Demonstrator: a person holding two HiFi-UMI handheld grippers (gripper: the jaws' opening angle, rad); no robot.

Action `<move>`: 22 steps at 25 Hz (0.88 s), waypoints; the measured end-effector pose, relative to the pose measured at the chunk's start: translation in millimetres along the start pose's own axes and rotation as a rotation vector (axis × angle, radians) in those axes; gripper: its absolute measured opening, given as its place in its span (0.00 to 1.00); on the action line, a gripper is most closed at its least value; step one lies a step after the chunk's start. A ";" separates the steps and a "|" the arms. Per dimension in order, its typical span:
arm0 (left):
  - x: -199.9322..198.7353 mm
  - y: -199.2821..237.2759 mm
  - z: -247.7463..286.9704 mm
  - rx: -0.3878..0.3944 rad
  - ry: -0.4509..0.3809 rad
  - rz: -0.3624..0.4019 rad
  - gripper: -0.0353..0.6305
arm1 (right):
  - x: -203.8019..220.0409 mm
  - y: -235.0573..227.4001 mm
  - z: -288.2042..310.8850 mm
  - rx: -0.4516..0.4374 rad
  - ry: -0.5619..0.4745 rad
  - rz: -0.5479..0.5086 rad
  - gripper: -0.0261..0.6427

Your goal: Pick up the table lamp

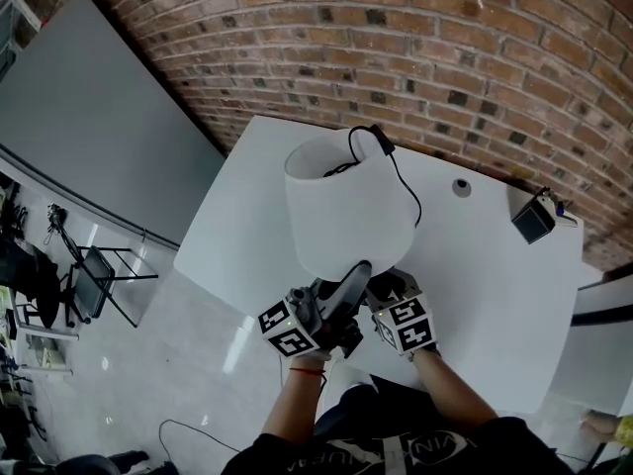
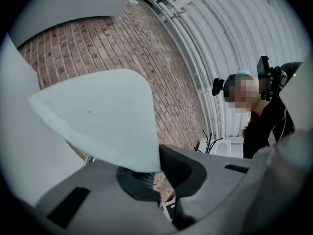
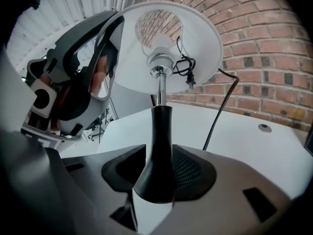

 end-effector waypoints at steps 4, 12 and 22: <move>-1.3 -0.3 -3.6 0.001 -0.014 -0.013 0.07 | 1.3 -0.8 7.6 0.005 0.018 0.005 0.27; -0.3 -0.7 -6.4 0.008 -0.015 -0.017 0.07 | -5.7 -0.1 15.8 -0.007 0.050 -0.017 0.27; 1.1 -0.8 -6.4 0.011 -0.025 -0.017 0.07 | -5.6 -3.0 16.6 -0.029 0.042 -0.048 0.29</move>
Point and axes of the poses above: the fingertips, and each gripper's own axes: z forward along the fingers, y to its left, x out of its underside, the point moved 8 cm from there along -z, backward along the fingers, and after that the axes turned 15 degrees about -z, right-handed, at the moved point
